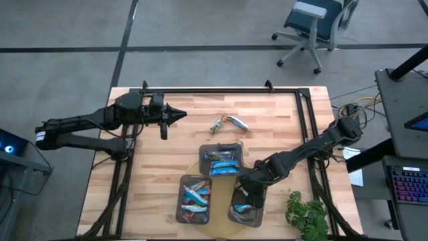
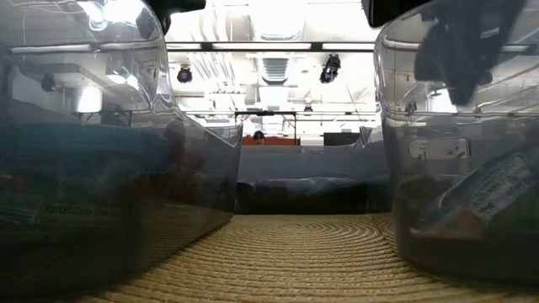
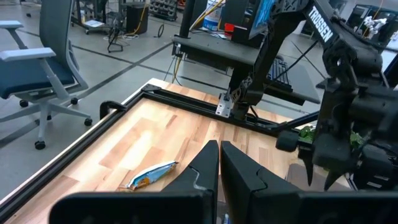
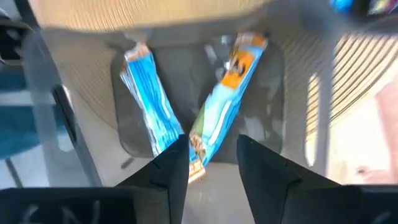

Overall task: Pick and place Granola Bars by type
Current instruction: Put the top left yellow granola bar into the bottom right black bin

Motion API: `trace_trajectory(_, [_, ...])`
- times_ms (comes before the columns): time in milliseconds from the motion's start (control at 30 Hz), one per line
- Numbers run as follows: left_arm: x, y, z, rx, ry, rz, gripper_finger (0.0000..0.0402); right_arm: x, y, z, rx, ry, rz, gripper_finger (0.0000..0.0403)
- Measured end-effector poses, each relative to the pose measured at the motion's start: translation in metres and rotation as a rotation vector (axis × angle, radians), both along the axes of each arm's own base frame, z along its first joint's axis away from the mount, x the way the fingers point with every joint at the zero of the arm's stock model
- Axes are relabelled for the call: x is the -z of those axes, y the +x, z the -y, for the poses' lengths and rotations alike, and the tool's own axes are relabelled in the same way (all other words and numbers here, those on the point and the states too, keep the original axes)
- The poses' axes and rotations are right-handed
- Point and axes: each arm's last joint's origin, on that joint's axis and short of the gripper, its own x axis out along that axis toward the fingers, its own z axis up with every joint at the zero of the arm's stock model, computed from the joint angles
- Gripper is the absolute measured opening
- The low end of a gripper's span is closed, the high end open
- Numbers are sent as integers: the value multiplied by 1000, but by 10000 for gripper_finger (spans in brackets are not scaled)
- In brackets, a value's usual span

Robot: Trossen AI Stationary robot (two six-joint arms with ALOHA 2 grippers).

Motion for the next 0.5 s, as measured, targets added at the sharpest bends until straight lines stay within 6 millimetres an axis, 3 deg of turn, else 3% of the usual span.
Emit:
trace_trajectory(233, [0, 0, 0, 0, 0, 0, 0, -33, -10, 9, 47, -46, 142, 98])
trace_trajectory(500, [0, 0, 0, 0, 0, 0, 0, -70, -29, 21, 109, -71, 298, 34])
